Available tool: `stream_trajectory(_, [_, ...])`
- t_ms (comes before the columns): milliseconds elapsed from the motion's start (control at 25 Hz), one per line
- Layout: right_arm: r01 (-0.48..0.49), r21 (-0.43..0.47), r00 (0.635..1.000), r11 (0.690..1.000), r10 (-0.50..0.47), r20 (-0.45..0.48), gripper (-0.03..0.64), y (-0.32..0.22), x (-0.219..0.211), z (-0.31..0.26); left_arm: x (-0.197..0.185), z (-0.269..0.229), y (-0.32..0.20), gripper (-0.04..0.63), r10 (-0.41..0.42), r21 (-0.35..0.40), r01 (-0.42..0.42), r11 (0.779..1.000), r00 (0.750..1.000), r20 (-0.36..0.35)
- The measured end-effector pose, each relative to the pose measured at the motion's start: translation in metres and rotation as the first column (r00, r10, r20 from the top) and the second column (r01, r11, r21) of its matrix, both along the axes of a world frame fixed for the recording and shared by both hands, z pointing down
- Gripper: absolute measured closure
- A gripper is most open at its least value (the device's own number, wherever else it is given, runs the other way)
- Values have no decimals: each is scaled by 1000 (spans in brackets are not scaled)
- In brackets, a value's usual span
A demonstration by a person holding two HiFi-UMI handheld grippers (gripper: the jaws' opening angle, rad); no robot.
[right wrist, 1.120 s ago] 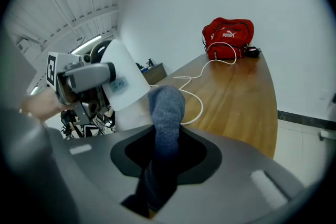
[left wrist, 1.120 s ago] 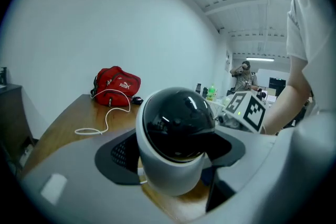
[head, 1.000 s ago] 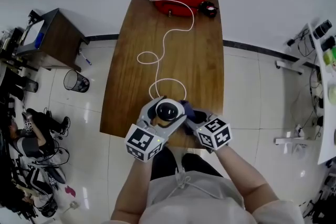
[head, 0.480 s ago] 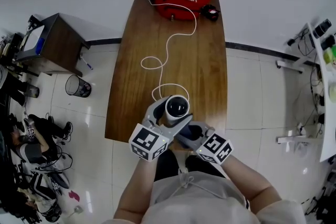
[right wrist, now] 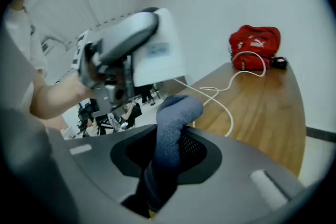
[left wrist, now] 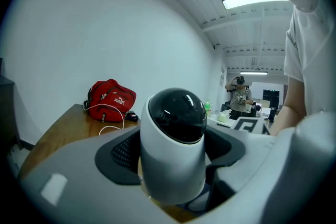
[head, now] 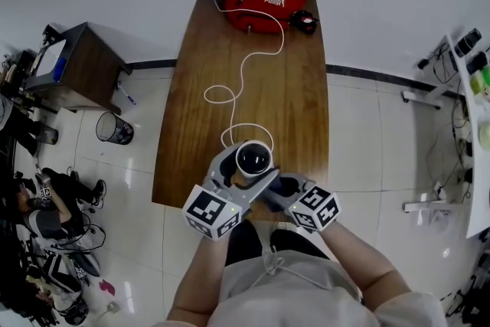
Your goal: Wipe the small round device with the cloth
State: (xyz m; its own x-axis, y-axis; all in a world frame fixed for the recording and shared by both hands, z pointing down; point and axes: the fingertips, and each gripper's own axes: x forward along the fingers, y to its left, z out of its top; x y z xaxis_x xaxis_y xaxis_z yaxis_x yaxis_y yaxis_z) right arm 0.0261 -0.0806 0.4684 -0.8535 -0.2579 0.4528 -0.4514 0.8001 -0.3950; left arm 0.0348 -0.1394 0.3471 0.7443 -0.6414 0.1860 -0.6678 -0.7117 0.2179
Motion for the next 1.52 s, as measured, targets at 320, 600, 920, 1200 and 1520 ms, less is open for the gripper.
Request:
stream_trajectory(320, [-33,171,993,985,13,115,508,-21,-11,-47,18,-21,9,236,42,32,-41,999,999,-30])
stream_trajectory(600, [63,208,980,976,-100,173,508,16,-24,-60,20,-19,12,236,44,44,-42,998,998,-38])
stream_trajectory(920, [130,197,973,972,-164,165,508,39,-13,-54,16,-10,15,236,47,37,-47,998,999,-8])
stream_trajectory(1200, [-14,28,998,999,13,57,508,20,47,2,1,14,26,236,37,46,-37,998,999,8])
stream_trajectory(1520, [-205,-20,979,979,205,-8,508,6,77,28,6,91,54,236,75,3,-76,997,995,59])
